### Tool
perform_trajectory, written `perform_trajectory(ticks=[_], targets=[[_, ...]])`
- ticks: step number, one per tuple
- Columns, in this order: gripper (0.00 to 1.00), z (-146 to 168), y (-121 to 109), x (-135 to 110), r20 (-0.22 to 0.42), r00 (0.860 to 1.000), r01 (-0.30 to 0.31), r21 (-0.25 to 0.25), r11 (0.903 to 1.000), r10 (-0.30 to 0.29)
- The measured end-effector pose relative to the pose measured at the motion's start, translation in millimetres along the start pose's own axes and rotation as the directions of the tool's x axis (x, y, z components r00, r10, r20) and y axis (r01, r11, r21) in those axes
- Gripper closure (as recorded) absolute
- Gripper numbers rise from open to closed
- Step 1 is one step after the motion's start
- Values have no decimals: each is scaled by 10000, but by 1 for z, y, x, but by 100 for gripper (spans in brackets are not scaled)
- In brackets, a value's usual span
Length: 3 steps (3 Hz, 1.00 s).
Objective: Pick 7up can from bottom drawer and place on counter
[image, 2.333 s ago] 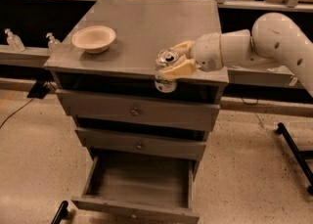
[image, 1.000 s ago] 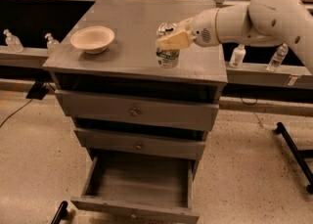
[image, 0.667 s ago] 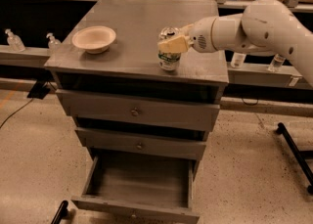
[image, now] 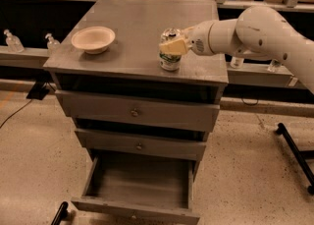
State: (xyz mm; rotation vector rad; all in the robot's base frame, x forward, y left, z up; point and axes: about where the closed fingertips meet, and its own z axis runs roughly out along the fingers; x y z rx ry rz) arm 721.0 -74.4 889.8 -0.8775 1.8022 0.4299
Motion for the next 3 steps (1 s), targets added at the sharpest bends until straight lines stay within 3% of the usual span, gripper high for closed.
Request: perform_trajectory(ticks=[2, 3], targets=[[12, 0, 0, -1, 0, 10000, 0, -3, 10000, 0], [0, -9, -4, -6, 330, 9991, 280, -201, 9994, -274]])
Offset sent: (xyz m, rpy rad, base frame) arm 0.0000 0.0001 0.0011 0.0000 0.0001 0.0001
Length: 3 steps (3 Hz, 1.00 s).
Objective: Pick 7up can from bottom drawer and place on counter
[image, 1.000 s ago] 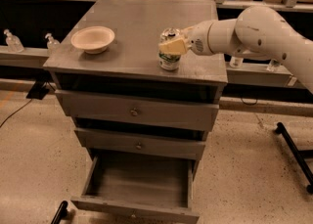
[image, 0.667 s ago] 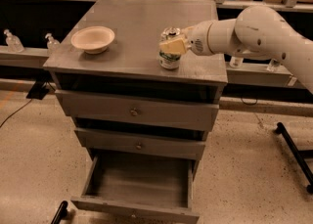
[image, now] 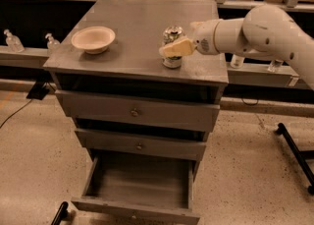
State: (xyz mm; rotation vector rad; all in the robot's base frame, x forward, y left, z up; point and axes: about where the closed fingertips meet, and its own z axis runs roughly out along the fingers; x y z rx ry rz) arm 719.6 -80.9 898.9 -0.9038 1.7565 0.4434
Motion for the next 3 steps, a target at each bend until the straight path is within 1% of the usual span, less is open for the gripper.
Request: perform_trajectory(ticks=[1, 2, 3], targets=[[0, -34, -12, -16, 1272, 9898, 710, -550, 9960, -635], [0, -58, -11, -36, 1618, 9665, 2177, -1051, 9703, -1993], [0, -63, 7, -31, 1511, 9663, 2347, -1820, 9549, -2087]])
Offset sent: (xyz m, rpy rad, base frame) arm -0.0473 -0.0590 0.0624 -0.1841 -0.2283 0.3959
